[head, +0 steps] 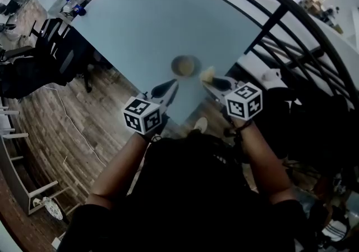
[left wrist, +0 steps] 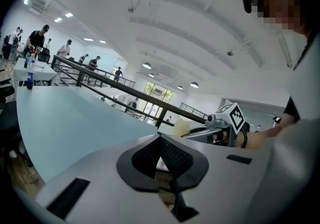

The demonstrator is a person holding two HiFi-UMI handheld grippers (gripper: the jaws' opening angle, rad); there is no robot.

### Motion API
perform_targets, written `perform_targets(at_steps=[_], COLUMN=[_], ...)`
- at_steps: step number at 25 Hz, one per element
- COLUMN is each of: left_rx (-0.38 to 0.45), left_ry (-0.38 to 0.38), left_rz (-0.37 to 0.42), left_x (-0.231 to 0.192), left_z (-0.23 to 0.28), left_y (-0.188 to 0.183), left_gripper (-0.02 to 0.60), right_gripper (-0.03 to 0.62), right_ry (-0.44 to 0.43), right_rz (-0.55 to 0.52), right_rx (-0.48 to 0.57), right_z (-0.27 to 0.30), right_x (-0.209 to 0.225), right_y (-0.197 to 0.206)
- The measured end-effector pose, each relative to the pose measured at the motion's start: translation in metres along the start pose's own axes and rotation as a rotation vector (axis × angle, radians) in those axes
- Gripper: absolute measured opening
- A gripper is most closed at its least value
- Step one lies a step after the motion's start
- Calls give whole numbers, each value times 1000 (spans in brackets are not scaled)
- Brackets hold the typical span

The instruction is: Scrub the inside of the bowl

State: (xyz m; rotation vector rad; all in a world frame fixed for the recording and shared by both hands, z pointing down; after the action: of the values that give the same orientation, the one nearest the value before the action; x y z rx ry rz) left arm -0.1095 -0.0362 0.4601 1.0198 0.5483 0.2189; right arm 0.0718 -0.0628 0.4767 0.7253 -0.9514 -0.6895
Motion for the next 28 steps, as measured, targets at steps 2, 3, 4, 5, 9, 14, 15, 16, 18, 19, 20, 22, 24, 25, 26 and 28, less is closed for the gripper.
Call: perform_targets(at_steps=[2,3,4,5,9,14,15,16,18,19,20,22,24,25,26,28], left_rx=[-8,-9,-9,-11,-48,-48,-49,-49,-43,-38,-32,-16,0,7,12,17], left_ry=[14,18,23,26,18,38,49,59,76,83,89,94,88,80,72,54], left_rz=[12,23,33,36,-48,-65,-60,-56,-48,-45,-40,-23,-6,2,8,7], left_x=[0,0,-1,-4,-25,-37,-35,-32,-24,-19,-14,-2,13,21,31,51], left_z=[-16,-26,-36,-47,-96,-139,-144,-148,-157,-162,-166,-175,-183,-185,-187,-191], left_y=[10,15,19,23,52,78,81,83,84,84,83,82,80,80,81,89], left_gripper=[-3,-3,-3,-3,-3,-3,-3,-3,-3,-3,-3,-3,-3,-3,-3,-3], right_gripper=[75,75,75,75,75,75,75,75,75,75,75,75,75,75,75,75], right_ry=[8,12,16,20,39,54,57,61,67,69,70,70,64,56,46,22], right_rz=[16,20,23,25,56,73,76,79,81,79,75,64,58,58,61,67], right_rx=[-2,-6,-8,-10,2,26,28,32,41,43,45,49,52,53,54,58], right_z=[2,3,5,8,21,36,36,34,29,26,22,12,-1,-9,-16,-31], right_x=[-14,-22,-30,-39,-79,-125,-132,-138,-152,-158,-164,-173,-181,-185,-188,-197], right_y=[10,15,18,21,40,66,70,74,81,84,86,92,99,103,107,117])
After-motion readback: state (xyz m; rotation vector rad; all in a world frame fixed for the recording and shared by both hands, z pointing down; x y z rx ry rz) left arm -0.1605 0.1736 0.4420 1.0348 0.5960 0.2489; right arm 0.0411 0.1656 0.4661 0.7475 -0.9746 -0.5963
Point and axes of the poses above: the fingertips, and each gripper's own axes: z forward along the fingers, x to its right, y out of its underside, the point moved 6 cm from there along -z, backward along the fingers, and after that the axes turned 11 degrees about -y, right-handed, at the moved point
